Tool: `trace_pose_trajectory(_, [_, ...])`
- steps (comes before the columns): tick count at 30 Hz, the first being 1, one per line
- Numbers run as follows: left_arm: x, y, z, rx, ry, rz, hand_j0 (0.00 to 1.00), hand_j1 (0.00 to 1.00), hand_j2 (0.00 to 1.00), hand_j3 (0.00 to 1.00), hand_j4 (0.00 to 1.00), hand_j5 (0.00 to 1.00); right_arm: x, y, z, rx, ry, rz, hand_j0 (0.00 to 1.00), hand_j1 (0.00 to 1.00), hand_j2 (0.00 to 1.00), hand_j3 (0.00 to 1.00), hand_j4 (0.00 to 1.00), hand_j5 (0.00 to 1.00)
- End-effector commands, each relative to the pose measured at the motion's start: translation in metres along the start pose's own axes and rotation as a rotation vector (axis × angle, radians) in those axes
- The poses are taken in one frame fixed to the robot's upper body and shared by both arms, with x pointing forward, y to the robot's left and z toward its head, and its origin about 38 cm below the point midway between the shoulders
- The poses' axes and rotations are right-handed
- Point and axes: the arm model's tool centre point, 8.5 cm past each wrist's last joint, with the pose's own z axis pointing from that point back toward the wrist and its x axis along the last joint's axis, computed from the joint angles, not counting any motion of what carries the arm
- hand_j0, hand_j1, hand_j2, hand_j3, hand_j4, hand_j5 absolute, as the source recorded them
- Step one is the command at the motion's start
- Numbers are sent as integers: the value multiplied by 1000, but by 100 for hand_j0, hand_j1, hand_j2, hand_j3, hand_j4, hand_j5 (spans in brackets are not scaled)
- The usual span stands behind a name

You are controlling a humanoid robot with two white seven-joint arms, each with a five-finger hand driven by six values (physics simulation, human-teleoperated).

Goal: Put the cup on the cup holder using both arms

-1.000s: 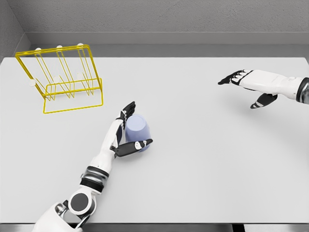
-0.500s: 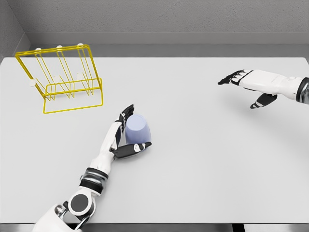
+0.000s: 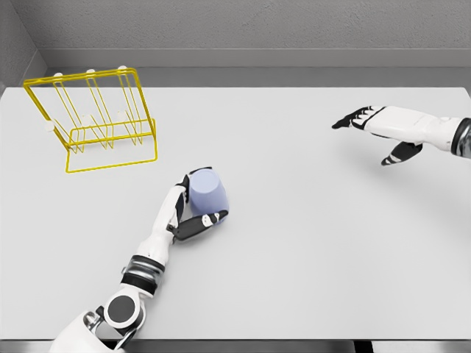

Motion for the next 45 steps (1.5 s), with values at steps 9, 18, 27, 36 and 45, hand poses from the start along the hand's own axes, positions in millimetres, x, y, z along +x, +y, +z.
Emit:
trace_pose_trajectory(9, [9, 4, -2, 4, -37, -5, 69, 69, 69, 69, 69, 69, 0, 0, 1, -4, 1, -6, 100, 100, 100, 100, 100, 100])
trace_pose_trajectory(18, [21, 7, -4, -1, -93, 4, 67, 67, 67, 67, 67, 67, 3, 1, -4, -6, -10, -9, 100, 100, 100, 100, 100, 100])
trace_pose_trajectory(27, [38, 23, -7, 41, -179, 20, 67, 67, 67, 67, 67, 67, 3, 2, -4, -5, -10, -10, 100, 100, 100, 100, 100, 100])
trace_pose_trajectory(36, [60, 40, -7, 87, -331, 52, 67, 67, 67, 67, 67, 67, 1, 1, -4, -6, -6, -14, 100, 100, 100, 100, 100, 100])
trace_pose_trajectory(45, [80, 51, -16, 109, -428, 57, 67, 67, 67, 67, 67, 67, 1, 3, -4, -4, -6, -15, 100, 100, 100, 100, 100, 100])
